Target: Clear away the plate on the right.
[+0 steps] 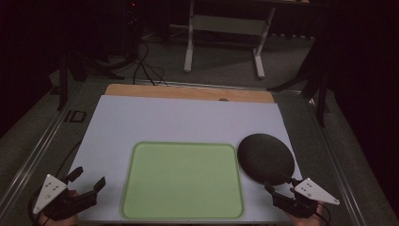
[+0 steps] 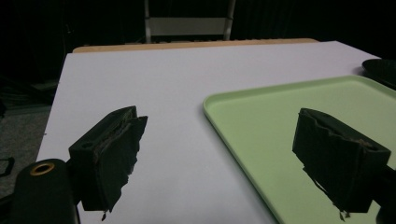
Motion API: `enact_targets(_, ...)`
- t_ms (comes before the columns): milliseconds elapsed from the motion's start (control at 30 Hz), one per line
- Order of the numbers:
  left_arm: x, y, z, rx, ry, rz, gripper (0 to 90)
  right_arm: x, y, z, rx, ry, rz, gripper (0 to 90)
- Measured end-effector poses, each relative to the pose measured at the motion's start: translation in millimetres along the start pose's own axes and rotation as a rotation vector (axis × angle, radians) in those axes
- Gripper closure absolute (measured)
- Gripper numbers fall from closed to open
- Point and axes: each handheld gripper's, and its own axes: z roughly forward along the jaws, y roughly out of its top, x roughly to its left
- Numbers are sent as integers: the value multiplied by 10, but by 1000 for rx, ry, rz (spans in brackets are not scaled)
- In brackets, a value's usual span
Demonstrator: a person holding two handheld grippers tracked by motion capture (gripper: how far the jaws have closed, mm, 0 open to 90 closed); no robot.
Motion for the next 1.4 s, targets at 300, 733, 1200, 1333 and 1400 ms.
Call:
enact_targets(300, 31, -5, -10, -2, 9, -7, 151, 8, 5, 13, 9, -10, -15, 313)
enact_targets(733, 24, -2, 11, 4, 14, -5, 151, -5, 24, 12, 21, -21, -35, 274)
enact_targets(1200, 30, -13, 26, 2, 23, -2, 152, -92, 97, -23, 46, -36, -74, 247)
enact_targets(1333, 26, -15, 30, 4, 22, -1, 152, -109, 77, 2, 81, -44, -115, 241)
enact_targets(1400, 31, -16, 28, 5, 23, 0, 152, -117, 63, 11, 88, -44, -131, 245)
